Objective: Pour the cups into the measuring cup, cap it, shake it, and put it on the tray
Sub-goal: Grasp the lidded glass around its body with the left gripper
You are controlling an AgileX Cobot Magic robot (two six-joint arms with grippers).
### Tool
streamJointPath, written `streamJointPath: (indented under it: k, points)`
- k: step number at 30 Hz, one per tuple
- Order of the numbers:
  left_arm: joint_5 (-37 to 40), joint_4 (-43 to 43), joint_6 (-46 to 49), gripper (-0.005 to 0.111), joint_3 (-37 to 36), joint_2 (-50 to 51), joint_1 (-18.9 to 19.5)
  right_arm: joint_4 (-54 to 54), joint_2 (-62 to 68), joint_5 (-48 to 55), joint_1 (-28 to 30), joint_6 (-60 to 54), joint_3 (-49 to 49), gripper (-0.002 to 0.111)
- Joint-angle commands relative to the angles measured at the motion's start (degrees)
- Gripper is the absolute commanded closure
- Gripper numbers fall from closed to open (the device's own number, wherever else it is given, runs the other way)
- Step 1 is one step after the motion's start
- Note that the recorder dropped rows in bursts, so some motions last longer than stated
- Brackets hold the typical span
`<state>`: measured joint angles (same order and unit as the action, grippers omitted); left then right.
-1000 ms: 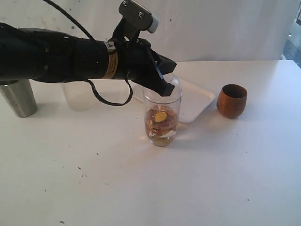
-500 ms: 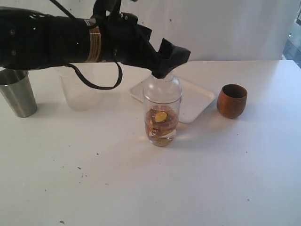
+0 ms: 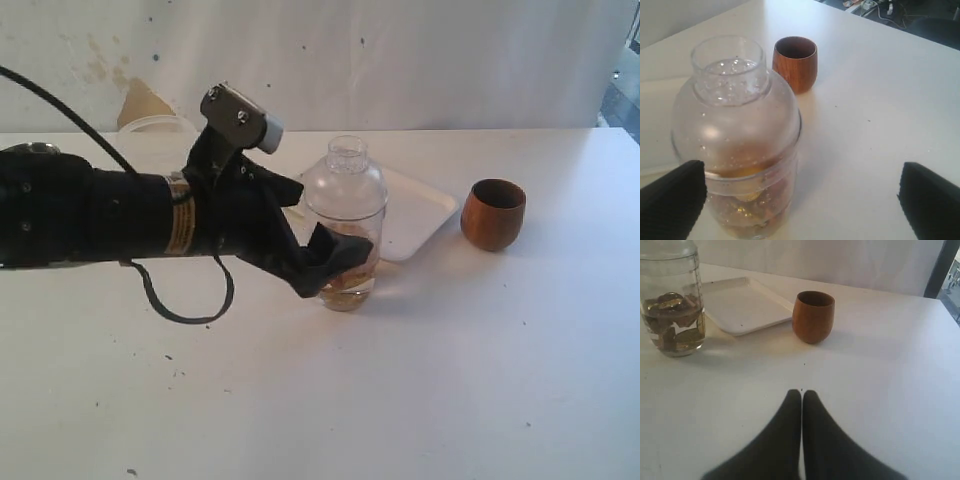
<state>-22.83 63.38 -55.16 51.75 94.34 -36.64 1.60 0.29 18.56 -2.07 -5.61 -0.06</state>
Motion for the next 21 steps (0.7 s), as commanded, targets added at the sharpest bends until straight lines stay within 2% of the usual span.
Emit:
streamJointPath:
  k: [1, 8, 13, 17, 21]
  points:
    - [-4.36, -10.78, 12.66, 0.002, -1.66, 4.16, -0.09, 0.22, -0.29, -0.58, -0.14, 0.01, 0.06, 0.107]
    - [-11.79, -29.78, 26.84, 0.002, -1.66, 12.70, -0.09, 0.22, -0.29, -0.58, -0.14, 0.01, 0.06, 0.107]
    - [-15.80, -33.77, 33.12, 0.002, -1.66, 15.36, -0.09, 0.22, -0.29, -0.58, -0.14, 0.01, 0.06, 0.107]
    - [-23.34, -37.68, 39.92, 0.002, -1.39, 18.08, -0.09, 0.22, -0.29, -0.58, -0.14, 0.01, 0.06, 0.107]
    - [-25.48, -39.00, 40.88, 0.002, 1.42, 21.93, -0.09, 0.22, -0.29, -0.58, -0.14, 0.01, 0.06, 0.107]
